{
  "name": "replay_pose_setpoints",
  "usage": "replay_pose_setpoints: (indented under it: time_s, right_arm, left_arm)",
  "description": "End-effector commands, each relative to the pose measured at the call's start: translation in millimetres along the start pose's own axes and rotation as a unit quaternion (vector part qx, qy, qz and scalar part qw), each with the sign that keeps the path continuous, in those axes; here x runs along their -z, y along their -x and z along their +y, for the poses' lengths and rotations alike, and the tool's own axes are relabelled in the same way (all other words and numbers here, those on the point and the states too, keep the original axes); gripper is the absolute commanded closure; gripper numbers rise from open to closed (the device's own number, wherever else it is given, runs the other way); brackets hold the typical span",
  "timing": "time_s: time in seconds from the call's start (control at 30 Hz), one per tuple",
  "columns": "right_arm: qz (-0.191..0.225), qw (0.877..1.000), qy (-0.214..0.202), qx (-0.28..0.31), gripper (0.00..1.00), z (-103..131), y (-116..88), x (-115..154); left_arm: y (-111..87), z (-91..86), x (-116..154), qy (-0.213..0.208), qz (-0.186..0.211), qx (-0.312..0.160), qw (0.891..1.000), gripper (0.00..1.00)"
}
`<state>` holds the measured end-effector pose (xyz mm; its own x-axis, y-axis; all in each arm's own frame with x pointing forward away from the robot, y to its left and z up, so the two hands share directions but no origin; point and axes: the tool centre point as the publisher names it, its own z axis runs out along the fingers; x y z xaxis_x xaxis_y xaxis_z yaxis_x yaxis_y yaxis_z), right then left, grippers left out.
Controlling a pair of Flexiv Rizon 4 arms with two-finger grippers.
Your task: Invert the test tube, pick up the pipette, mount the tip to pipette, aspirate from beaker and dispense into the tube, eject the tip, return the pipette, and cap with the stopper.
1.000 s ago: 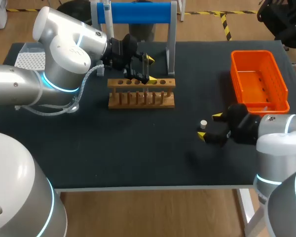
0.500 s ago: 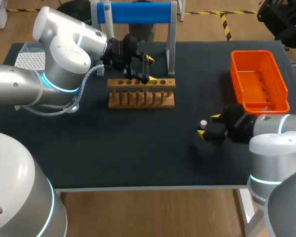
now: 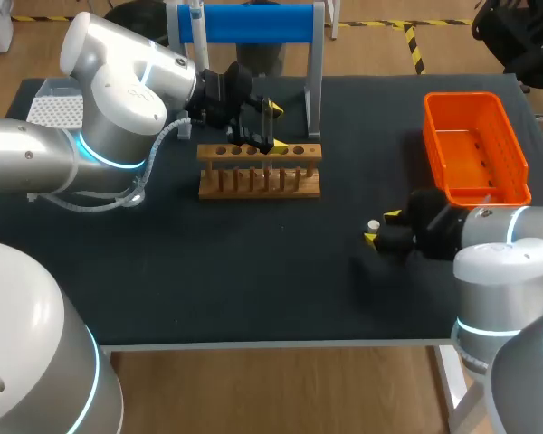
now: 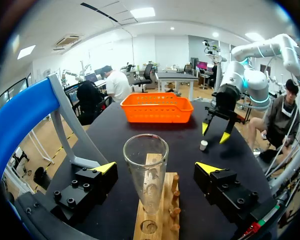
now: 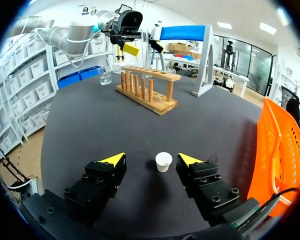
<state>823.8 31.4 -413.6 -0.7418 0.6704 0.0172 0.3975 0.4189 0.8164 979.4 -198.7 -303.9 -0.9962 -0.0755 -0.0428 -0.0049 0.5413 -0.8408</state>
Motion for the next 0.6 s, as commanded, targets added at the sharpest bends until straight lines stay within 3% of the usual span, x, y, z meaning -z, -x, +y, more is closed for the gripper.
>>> replay_pose_setpoints:
  time_s: [0.03,0.6]
  right_arm:
    - [-0.002,1.000,-0.003,0.000,0.35,0.4,0.3,-3.3]
    - [-0.001,1.000,-0.007,-0.003,0.48,-4.1,6.4,-11.0]
  left_arm:
    - [0.6,-0.1,1.1,0.001,0.002,0.000,1.000,0.00]
    - [0.6,-0.1,1.1,0.001,0.002,0.000,1.000,0.00]
